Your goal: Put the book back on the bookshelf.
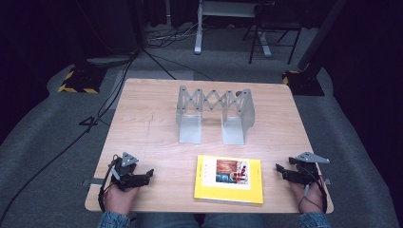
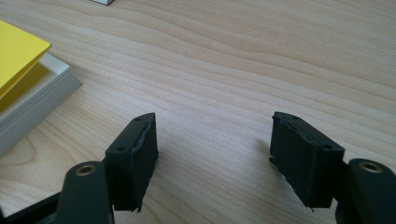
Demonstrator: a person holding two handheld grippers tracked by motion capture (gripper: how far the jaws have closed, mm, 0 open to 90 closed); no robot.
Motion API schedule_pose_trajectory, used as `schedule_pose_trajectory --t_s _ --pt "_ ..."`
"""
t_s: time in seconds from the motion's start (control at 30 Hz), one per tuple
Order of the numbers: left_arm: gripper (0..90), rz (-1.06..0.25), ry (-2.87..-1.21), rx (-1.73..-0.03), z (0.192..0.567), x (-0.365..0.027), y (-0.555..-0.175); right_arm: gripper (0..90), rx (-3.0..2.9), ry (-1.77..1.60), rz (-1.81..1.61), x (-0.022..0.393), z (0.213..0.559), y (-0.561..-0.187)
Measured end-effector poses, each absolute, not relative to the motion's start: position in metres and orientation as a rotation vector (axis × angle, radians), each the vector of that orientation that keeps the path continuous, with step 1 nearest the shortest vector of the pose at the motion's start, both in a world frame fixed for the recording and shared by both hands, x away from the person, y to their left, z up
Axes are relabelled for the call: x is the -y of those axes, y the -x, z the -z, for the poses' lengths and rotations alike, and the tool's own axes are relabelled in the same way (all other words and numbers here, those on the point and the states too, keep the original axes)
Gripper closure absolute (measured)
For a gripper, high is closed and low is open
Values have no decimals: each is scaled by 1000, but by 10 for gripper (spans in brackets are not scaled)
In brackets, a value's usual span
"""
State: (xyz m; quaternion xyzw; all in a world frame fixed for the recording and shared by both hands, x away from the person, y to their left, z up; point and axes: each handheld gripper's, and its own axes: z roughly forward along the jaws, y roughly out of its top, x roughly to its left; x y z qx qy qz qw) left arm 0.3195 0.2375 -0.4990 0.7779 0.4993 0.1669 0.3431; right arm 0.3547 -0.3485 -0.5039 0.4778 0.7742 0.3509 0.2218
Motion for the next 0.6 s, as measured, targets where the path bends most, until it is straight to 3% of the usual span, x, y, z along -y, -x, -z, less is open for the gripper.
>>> schedule_pose_trajectory --t_s 0.37,0.6 --pt "166 -320 -1958 -1164 468 -203 -315 320 -2133 -1324 -967 348 504 -354" --pt "104 -237 -1982 -1052 464 -172 -319 320 -2128 -1319 -959 347 504 -354"
